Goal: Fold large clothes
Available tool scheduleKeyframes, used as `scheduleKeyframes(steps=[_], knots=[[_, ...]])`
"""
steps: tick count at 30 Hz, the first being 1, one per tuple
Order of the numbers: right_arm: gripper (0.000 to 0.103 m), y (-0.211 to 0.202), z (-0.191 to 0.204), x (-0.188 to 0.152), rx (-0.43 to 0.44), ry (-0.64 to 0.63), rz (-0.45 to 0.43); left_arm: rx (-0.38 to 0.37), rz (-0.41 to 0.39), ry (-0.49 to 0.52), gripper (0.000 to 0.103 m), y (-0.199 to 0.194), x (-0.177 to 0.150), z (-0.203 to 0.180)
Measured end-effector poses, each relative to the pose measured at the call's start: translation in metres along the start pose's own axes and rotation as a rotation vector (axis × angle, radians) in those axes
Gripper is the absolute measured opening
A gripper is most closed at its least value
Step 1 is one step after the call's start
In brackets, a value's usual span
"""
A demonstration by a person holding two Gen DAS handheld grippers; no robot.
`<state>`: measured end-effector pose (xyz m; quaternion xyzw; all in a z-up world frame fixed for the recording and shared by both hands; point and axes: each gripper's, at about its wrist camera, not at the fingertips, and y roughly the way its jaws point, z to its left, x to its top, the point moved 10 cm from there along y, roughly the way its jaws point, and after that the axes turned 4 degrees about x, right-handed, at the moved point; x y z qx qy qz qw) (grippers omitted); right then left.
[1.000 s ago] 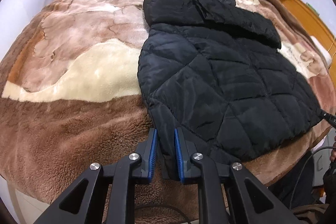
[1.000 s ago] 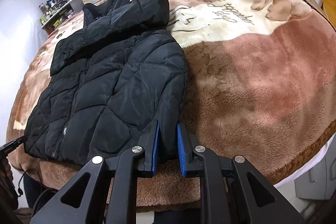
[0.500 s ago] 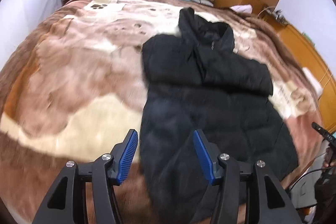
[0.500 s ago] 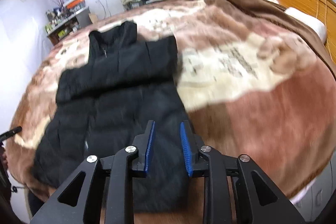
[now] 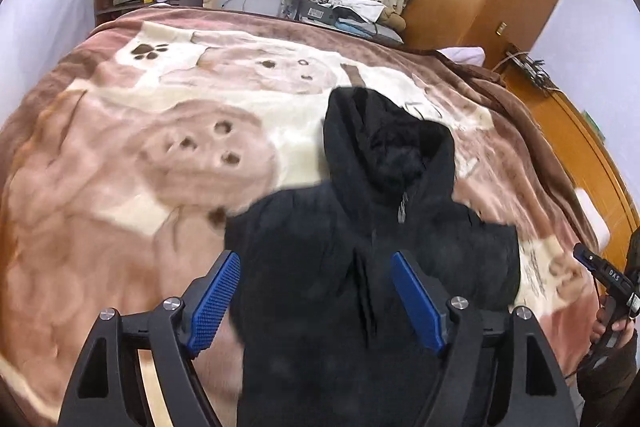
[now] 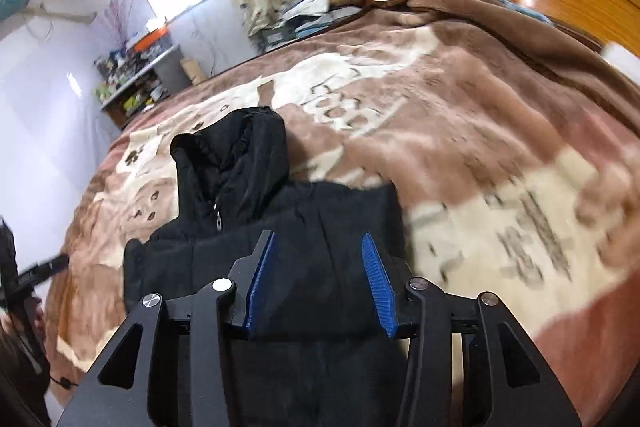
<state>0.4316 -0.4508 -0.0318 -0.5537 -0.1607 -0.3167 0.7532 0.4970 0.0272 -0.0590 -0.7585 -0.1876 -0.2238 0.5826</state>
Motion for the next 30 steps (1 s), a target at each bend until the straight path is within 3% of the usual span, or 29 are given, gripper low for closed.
scheduleKeyframes(steps=[2,7,10,16,20,24,28,30], knots=[[0.046,0.02,0.0,0.021,0.001,0.012,-0.006,0.017,-0.003,-0.007,0.082,0.024,0.03,-0.003],[0.054,0.089,0.0,0.072,0.055,0.061,0.011,-0.049,-0.016,-0.045,0.087,0.079,0.094,-0.019],[0.056,0.135,-0.003,0.095,0.053,0.105,0.037,-0.051,0.008,-0.066,0.088,0.121,0.127,-0.026],[0.056,0.211,-0.002,0.117,0.126,0.21,0.094,-0.047,0.041,-0.158,0.088,0.194,0.177,-0.029],[0.057,0.253,-0.002,0.122,0.171,0.28,0.125,0.004,0.079,-0.162,0.088,0.243,0.188,-0.026],[0.059,0.286,0.005,0.115,0.227,0.324,0.194,-0.062,0.138,-0.221,0.088,0.277,0.184,-0.027],[0.059,0.302,0.02,0.102,0.322,0.359,0.246,-0.066,0.224,-0.283,0.088,0.302,0.17,-0.022],[0.059,0.304,0.022,0.097,0.333,0.377,0.256,-0.1,0.228,-0.313,0.077,0.307,0.164,-0.023]])
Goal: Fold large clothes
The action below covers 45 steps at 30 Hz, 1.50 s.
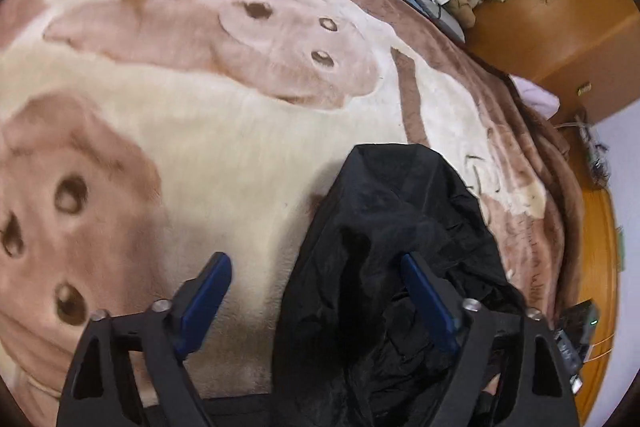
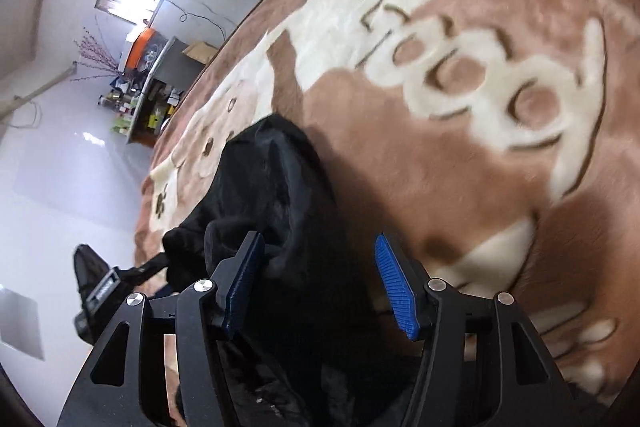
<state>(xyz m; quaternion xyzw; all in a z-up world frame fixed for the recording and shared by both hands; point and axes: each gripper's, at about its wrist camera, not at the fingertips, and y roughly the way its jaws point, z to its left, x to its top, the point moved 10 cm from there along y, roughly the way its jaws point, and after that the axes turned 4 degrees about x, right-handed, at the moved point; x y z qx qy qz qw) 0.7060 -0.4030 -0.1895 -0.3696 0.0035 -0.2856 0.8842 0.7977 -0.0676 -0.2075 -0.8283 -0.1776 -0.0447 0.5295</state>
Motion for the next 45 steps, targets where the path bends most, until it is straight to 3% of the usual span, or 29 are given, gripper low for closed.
scheduleKeyframes(steps=[2,3,4,5,10,11,17,20,21,22,23,25,28,31,36,37,40,42,45], knots=[[0.055,-0.003,-0.002,0.0,-0.023,-0.006,-0.023,0.021,0.008,0.022,0.051,0.002,-0.006,0.002],[0.051,-0.006,0.0,-0.001,-0.026,-0.02,-0.028,0.049,0.017,0.043,0.044,0.004,-0.009,0.002],[0.036,-0.006,0.002,-0.001,-0.028,-0.03,-0.025,0.069,0.02,0.065,0.029,0.004,-0.012,0.002],[0.029,-0.007,0.004,-0.001,-0.033,-0.042,-0.022,0.074,0.025,0.083,0.021,0.004,-0.015,0.001],[0.016,-0.009,0.018,-0.009,-0.112,-0.189,-0.003,0.113,0.002,0.154,0.008,-0.01,-0.023,0.0],[0.014,-0.01,0.019,-0.012,-0.137,-0.215,-0.001,0.117,0.002,0.156,0.0,-0.014,-0.025,0.002],[0.012,-0.034,0.017,-0.026,-0.29,-0.411,-0.051,0.166,-0.02,0.147,0.0,-0.038,-0.038,0.026],[0.012,-0.033,0.016,-0.031,-0.314,-0.438,-0.035,0.116,-0.036,0.105,0.0,-0.045,-0.039,0.031],[0.012,-0.033,0.016,-0.031,-0.315,-0.436,-0.036,0.088,-0.044,0.067,0.003,-0.047,-0.035,0.03],[0.012,-0.032,0.016,-0.031,-0.313,-0.438,-0.038,0.071,-0.052,0.047,0.018,-0.048,-0.033,0.03],[0.012,-0.031,0.016,-0.03,-0.303,-0.436,-0.039,0.059,-0.06,0.043,0.051,-0.048,-0.029,0.027],[0.012,-0.03,0.013,-0.031,-0.304,-0.441,-0.033,0.068,-0.1,0.067,0.092,-0.05,-0.02,0.02],[0.012,-0.028,0.004,-0.03,-0.306,-0.438,-0.028,-0.03,-0.136,0.031,0.093,-0.051,-0.001,0.002],[0.012,-0.024,0.0,-0.032,-0.302,-0.448,-0.03,-0.018,-0.129,-0.028,0.093,-0.038,0.013,0.0],[0.012,-0.023,-0.007,-0.033,-0.282,-0.441,-0.028,0.021,-0.019,-0.02,0.092,0.007,0.002,-0.006],[0.012,-0.023,-0.007,-0.033,-0.271,-0.444,-0.02,0.011,-0.018,-0.028,0.087,0.01,0.0,-0.008],[0.012,-0.025,-0.007,-0.035,-0.272,-0.447,-0.015,0.05,0.007,0.054,0.017,0.018,-0.01,-0.015],[0.012,-0.026,-0.007,-0.035,-0.272,-0.448,-0.02,0.146,-0.019,0.143,0.013,0.014,-0.016,-0.016],[0.012,-0.032,-0.005,-0.036,-0.301,-0.447,-0.043,0.119,-0.066,0.159,0.011,-0.005,-0.02,-0.02]])
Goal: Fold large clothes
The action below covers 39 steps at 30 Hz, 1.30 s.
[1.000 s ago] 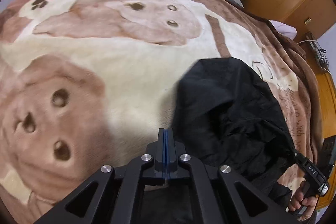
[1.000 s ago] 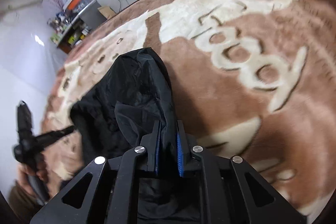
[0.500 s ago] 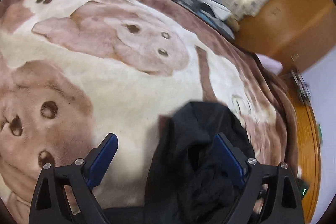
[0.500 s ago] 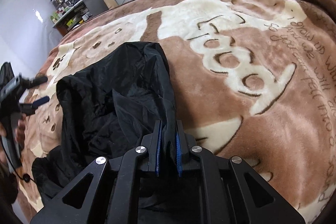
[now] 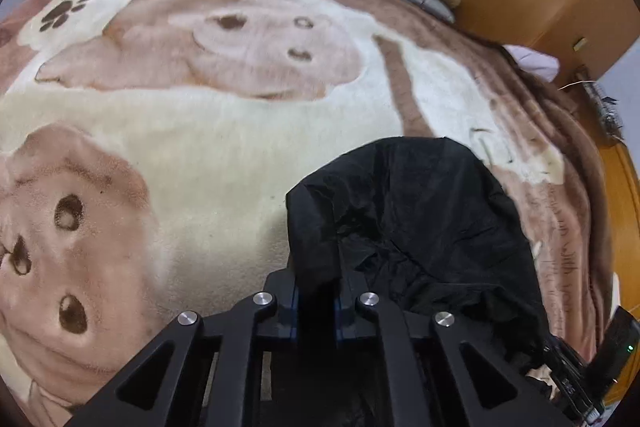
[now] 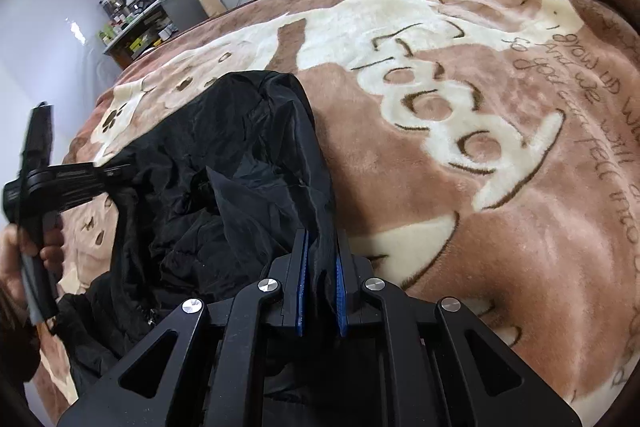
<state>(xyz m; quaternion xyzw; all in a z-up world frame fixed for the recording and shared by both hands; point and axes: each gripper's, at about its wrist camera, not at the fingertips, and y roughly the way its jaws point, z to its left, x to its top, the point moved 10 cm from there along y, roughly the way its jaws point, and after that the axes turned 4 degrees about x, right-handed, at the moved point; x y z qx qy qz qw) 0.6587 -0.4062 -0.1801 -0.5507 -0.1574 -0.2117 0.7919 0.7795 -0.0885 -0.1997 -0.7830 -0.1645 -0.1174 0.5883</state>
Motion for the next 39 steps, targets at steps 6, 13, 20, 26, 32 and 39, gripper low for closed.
scheduleKeyframes(steps=[6,13,20,26,32,39], knots=[[0.011,-0.036,0.019,-0.002,-0.058,-0.096,-0.083,-0.022,-0.118,0.11,0.011,-0.067,-0.014,-0.007],[0.01,-0.099,0.036,-0.031,-0.107,-0.205,-0.245,-0.067,-0.337,0.207,0.011,-0.16,-0.061,0.0],[0.007,-0.131,0.018,-0.09,-0.207,-0.2,-0.309,-0.061,-0.392,0.216,0.011,-0.179,-0.142,0.027],[0.005,-0.138,-0.009,-0.124,-0.186,-0.049,-0.26,-0.042,-0.363,0.144,0.015,-0.168,-0.185,0.052],[0.005,-0.146,0.016,-0.141,0.0,0.048,-0.22,-0.067,-0.333,0.055,0.02,-0.173,-0.2,0.068],[0.052,-0.161,0.038,-0.155,0.235,0.265,-0.185,-0.202,-0.366,-0.056,0.024,-0.226,-0.217,0.081]])
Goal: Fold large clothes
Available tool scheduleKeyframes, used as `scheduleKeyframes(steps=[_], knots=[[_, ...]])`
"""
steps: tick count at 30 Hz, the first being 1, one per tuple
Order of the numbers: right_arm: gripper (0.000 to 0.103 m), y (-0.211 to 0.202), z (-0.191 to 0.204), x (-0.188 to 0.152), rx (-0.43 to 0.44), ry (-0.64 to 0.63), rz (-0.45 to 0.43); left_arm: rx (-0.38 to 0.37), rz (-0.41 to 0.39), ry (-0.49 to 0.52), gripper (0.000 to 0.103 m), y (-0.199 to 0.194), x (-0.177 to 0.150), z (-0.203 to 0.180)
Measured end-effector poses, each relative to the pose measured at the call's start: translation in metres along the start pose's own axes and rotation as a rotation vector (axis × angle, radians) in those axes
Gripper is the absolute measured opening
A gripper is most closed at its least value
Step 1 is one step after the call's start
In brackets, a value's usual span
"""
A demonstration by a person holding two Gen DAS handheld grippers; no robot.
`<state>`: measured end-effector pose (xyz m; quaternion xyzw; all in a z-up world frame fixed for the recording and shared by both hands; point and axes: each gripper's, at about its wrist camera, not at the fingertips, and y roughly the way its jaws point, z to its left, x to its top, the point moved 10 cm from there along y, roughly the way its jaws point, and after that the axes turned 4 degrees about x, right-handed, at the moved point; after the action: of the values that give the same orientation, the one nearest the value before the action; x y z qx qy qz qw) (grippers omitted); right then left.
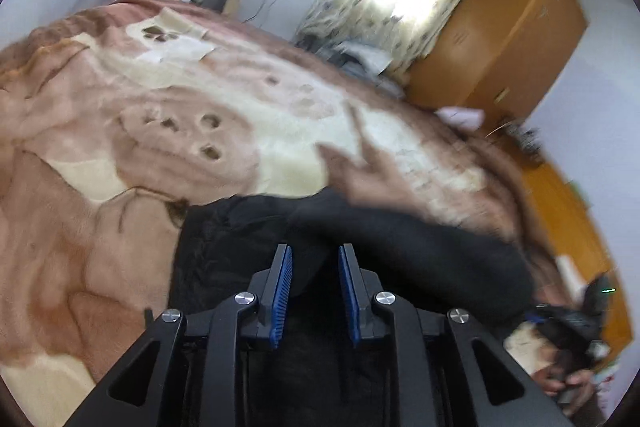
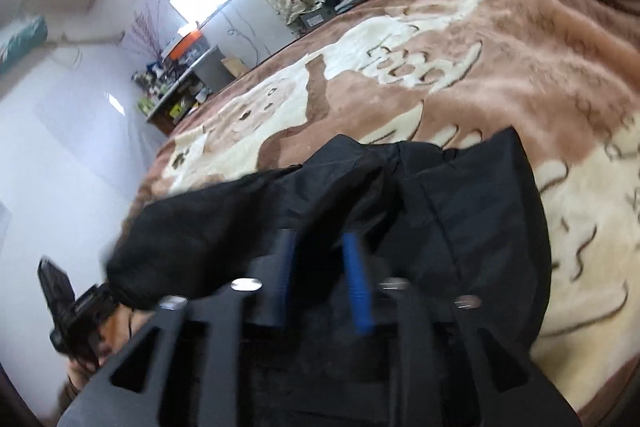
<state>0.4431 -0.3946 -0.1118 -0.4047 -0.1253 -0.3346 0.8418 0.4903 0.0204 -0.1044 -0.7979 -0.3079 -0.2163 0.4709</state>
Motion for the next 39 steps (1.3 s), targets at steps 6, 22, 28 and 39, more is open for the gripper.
scheduleKeyframes(steps=[6,22,28,39], knots=[[0.055,0.015,-0.001,-0.025,0.113,0.193,0.064,-0.114,0.119,-0.16,0.076,-0.005,-0.008,-0.008],[0.005,0.044,0.033,-0.03,0.157,0.167,0.099,-0.003,0.253,-0.208,0.037,0.051,-0.025,-0.008],[0.003,0.001,0.066,-0.044,0.141,0.048,0.033,0.027,0.209,-0.149,0.011,0.041,-0.013,-0.009],[0.002,0.045,0.02,-0.105,-0.038,0.083,0.161,0.183,0.301,-0.089,0.012,0.056,-0.056,0.027]])
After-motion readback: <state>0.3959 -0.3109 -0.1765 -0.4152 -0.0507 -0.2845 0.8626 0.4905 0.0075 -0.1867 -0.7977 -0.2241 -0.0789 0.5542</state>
